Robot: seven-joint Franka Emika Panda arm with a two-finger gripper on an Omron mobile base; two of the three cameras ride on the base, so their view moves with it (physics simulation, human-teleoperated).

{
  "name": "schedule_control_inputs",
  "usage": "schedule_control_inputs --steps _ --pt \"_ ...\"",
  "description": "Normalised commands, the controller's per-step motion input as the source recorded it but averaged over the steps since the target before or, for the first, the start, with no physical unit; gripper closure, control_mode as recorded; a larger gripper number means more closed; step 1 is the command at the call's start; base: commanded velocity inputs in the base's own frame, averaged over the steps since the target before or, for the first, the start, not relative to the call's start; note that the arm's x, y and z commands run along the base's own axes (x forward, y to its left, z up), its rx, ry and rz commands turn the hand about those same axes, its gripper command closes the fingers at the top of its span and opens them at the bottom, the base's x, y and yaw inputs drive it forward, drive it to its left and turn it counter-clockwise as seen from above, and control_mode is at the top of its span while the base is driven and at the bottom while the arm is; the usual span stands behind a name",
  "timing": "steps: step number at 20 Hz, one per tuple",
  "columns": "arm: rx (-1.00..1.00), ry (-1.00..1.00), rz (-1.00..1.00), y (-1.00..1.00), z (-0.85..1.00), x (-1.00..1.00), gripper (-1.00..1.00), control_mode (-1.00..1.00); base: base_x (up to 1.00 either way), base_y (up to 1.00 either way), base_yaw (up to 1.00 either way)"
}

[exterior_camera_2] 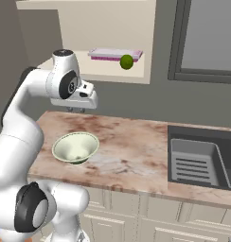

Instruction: Pick the lime from the cabinet and place it in the bowl. Then pick the bowl and place it in the sink. Then turn on the sink facuet.

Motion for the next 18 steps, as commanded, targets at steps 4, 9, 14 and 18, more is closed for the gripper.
schedule_control_inputs --steps 4,9,14,18 --pt "-0.01 0.05 0.0 0.0 0.0 0.28 -1.0 -1.0 0.0 0.0 0.0" --pt "-0.08 -0.29 -0.03 0.0 0.31 -0.17 -1.0 -1.0 0.0 0.0 0.0" --pt "-0.08 -0.59 -0.18 -0.25 0.9 -0.44 -1.0 -1.0 0.0 0.0 0.0" --pt "-0.04 -0.5 -0.22 -0.4 0.94 -0.12 -1.0 -1.0 0.0 0.0 0.0"
